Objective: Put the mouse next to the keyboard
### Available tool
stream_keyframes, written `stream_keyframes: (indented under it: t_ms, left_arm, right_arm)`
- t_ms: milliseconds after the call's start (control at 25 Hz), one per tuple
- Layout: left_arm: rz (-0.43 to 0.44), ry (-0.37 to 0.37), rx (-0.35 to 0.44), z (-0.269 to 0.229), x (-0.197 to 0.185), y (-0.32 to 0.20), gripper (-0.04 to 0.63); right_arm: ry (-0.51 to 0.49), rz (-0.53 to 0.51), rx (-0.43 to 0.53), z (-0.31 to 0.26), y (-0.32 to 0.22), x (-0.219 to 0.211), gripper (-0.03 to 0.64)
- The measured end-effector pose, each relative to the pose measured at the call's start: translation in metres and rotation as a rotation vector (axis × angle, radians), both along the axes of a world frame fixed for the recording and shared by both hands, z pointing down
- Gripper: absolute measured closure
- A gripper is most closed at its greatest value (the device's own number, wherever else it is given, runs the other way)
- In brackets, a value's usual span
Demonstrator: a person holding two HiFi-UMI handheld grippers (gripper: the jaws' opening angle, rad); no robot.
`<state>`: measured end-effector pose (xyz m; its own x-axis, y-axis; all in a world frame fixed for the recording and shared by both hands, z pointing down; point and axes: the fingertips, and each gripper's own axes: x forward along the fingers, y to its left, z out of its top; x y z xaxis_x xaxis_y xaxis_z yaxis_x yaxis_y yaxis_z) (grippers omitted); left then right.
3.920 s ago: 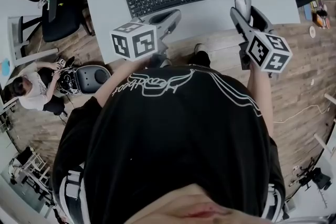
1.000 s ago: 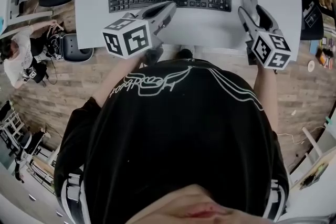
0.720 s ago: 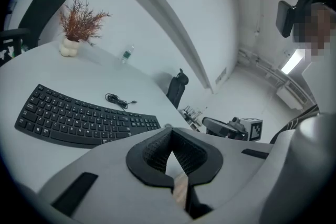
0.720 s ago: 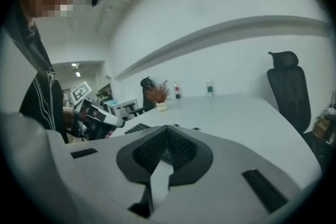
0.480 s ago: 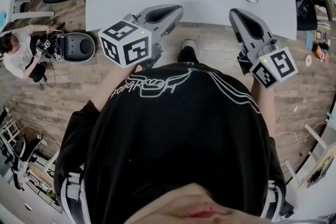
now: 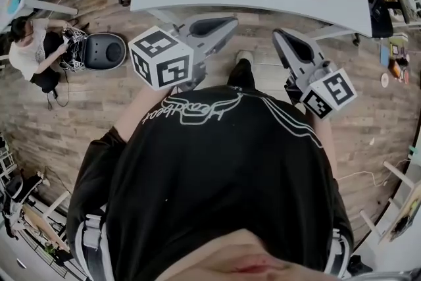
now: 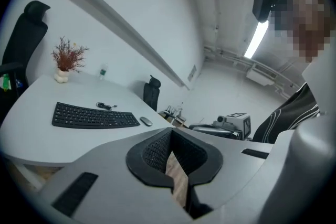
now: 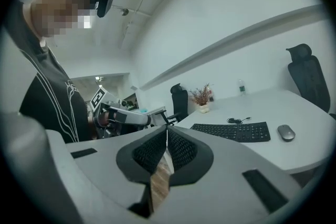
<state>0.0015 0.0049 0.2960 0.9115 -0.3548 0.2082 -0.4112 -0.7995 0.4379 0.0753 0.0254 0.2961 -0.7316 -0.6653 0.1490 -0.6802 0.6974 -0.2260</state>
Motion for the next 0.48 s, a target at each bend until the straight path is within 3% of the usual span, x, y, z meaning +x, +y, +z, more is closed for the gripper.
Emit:
stream_keyframes:
  t_ms: [280, 480]
  left_arm:
    - [0.023, -0.023, 0.041, -0.002, -0.032, 0.064, 0.589]
    - [0.072, 0.003, 0.058, -0.008, -0.040, 0.095, 0.589]
  right_arm:
    - [0.009, 0.003, -0.011, 0.003, 0.058, -0.039, 0.606]
    - [-0.002, -0.006, -0.052, 0.006, 0.082, -0.056, 0.606]
